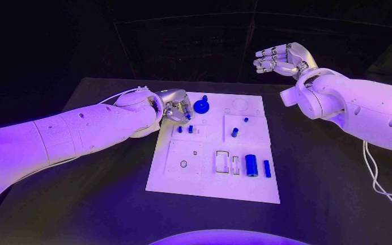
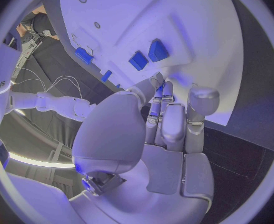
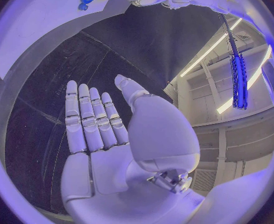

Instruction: Assemble the parts on the task board

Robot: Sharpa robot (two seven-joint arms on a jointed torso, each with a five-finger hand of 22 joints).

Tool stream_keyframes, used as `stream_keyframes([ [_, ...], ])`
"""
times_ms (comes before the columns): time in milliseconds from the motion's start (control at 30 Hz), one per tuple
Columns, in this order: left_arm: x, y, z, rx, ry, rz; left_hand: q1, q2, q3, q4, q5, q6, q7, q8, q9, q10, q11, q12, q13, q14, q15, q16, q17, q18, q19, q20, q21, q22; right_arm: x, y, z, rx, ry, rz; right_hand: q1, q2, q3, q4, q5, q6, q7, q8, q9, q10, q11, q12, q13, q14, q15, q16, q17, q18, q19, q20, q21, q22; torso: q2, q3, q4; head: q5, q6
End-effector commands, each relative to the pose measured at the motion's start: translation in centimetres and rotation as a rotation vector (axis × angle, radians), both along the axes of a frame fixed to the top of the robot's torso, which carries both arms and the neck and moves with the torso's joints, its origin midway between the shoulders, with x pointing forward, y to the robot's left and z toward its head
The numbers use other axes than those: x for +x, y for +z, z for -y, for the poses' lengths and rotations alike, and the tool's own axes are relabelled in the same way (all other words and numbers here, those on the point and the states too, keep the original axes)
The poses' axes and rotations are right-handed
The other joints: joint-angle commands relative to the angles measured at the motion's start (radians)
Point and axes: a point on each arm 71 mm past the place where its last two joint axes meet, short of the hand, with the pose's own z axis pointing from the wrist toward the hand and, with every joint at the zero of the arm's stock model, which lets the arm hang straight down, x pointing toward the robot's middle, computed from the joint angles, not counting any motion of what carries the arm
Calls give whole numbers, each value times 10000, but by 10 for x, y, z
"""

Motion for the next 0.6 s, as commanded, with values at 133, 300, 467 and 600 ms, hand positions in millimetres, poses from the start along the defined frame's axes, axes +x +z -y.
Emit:
stream_keyframes([
  [133,0,-1,1,75,13,-148,-144,-49,86,-35,-22,26,22,-91,-6,19,7,-121,1,44,-34,23,-37,-112,34,-33,44,29,0,2,-1,48,106,57,-2,100,3,-41,10,-63,281,-28,-6,-84,11,-12,-7,-72,-1,-17,-8,45,52,52,-40,11,6,1,0,-8,-5],
  [300,0,-1,1,102,59,-166,-222,-114,135,-60,-22,-100,69,-214,-28,-84,58,-268,-15,32,3,22,-83,-121,24,-11,61,64,0,2,-2,49,116,50,-2,100,3,-41,10,-63,281,-28,-6,-84,11,-12,-7,-72,-1,-17,-8,45,52,52,-40,11,0,1,-2,-9,-5],
  [467,1,-2,1,139,75,-207,-298,-197,179,-89,-22,-331,109,-401,-49,-169,107,-400,-14,20,45,24,-131,-124,7,22,52,70,0,2,-2,48,118,46,-2,100,3,-41,10,-63,281,-28,-6,-84,11,-12,-7,-72,-1,-17,-8,45,52,52,-40,11,-2,3,3,-19,-8],
  [600,1,-2,0,168,96,-236,-377,-286,201,-106,-23,-607,134,-613,-59,-308,152,-537,-20,6,82,21,-178,-121,-14,53,26,57,0,2,-2,48,121,41,-2,100,3,-41,10,-63,281,-28,-6,-84,11,-12,-7,-72,-1,-17,-8,45,52,52,-40,11,-1,1,5,-25,-6],
])
